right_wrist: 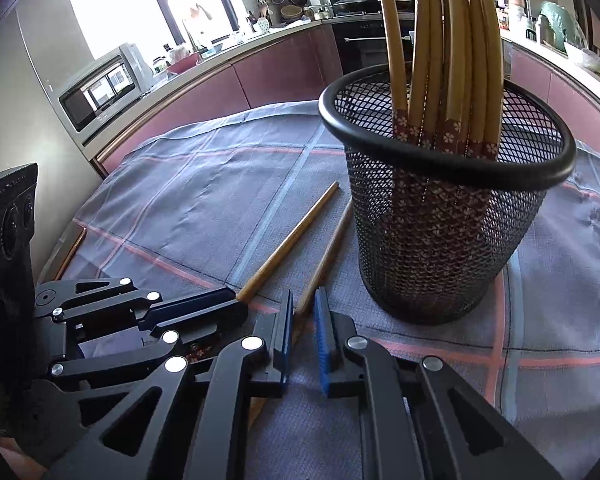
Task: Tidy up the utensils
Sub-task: 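Grasp one remaining chopstick with the left tool while the right tool grasps the other, then raise the held chopsticks from the cloth with both tools, then lift both held chopsticks upright and carry them above the mesh cup, then lower the left tool's chopstick into the mesh cup while the right tool follows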
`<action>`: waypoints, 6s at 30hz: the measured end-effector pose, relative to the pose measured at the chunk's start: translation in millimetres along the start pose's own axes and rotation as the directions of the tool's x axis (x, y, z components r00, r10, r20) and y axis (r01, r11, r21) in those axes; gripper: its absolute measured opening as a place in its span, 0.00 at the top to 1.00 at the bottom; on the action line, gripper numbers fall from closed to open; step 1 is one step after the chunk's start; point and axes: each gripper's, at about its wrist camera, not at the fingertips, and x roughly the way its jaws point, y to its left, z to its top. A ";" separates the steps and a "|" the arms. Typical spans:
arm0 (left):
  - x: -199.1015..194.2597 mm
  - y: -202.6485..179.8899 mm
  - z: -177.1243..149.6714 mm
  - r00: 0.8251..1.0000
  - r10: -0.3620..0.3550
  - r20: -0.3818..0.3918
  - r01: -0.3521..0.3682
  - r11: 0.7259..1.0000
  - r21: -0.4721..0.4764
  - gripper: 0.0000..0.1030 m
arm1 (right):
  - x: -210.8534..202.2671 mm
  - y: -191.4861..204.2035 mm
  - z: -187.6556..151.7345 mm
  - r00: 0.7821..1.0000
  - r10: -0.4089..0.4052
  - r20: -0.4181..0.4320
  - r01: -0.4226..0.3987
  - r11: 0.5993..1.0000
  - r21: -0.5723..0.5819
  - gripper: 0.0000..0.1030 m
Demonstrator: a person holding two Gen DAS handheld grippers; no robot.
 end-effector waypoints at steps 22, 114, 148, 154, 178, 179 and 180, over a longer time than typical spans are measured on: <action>-6.6 6.4 -2.2 0.999 0.035 -0.004 -0.035 0.999 -0.038 0.86 | -0.4 3.9 1.1 0.999 -0.040 0.001 0.040 0.999 -0.016 0.78; -91.3 -4.9 11.9 0.975 -0.147 0.166 0.157 0.987 -0.045 0.93 | -106.7 -2.6 -9.6 0.960 0.143 0.242 -0.143 0.990 -0.017 0.94; -105.9 -9.0 21.3 0.960 -0.176 0.216 0.184 0.983 -0.020 0.93 | -130.8 -7.1 4.5 0.937 0.140 0.320 -0.138 0.990 -0.029 0.94; -110.4 -10.2 24.1 0.958 -0.178 0.227 0.185 0.983 -0.012 0.93 | -134.3 -6.9 8.9 0.932 0.137 0.334 -0.134 0.990 -0.033 0.94; -118.6 -10.6 34.9 0.948 -0.183 0.259 0.189 0.982 0.004 0.93 | -151.4 -15.0 15.3 0.918 0.110 0.382 -0.105 0.994 -0.035 0.94; -119.3 -10.5 35.1 0.948 -0.184 0.259 0.189 0.982 0.005 0.93 | -152.0 -15.2 15.3 0.917 0.108 0.383 -0.103 0.994 -0.035 0.94; -119.5 -10.7 35.2 0.948 -0.185 0.260 0.190 0.982 0.006 0.93 | -152.5 -15.5 15.9 0.917 0.107 0.384 -0.101 0.994 -0.035 0.94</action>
